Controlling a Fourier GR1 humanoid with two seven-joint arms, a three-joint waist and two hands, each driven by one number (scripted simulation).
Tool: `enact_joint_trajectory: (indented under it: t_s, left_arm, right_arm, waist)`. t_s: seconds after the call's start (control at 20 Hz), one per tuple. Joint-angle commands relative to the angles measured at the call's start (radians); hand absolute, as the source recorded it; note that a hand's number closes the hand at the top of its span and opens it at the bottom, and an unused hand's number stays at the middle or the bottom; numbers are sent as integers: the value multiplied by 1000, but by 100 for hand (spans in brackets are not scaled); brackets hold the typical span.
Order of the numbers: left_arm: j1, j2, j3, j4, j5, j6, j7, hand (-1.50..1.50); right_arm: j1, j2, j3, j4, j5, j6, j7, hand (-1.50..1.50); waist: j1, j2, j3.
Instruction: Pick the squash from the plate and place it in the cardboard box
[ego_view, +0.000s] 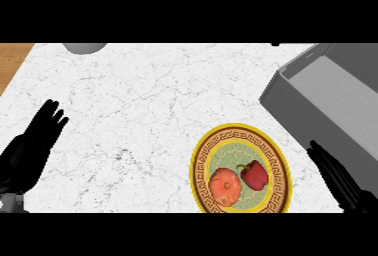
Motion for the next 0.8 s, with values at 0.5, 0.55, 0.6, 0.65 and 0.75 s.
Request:
enact_joint_trajectory:
  t_s: [0.5,0.55,0.6,0.65,0.75]
  left_arm:
    - [-49,0,19,31,10,-47,20,0]
    - [-98,-18,15,65,-5,-26,26,0]
    - [-80,-16,12,-8,-4,5,85,0]
    - [-61,8,51,56,11,-60,22,0]
    - [-73,-5,51,71,13,-61,39,0]
  right_arm:
    - [-371,186,239,-146,19,515,899,-150]
    - [-404,258,313,-46,72,489,912,-150]
    - [-449,280,265,-14,29,516,930,-150]
    - [-460,299,274,-1,34,530,958,-150]
    - [-506,298,190,61,-16,558,925,-150]
  waist:
    - [21,4,5]
    - [17,5,6]
    - [20,3,7]
    - [16,3,7]
    - [12,4,7]
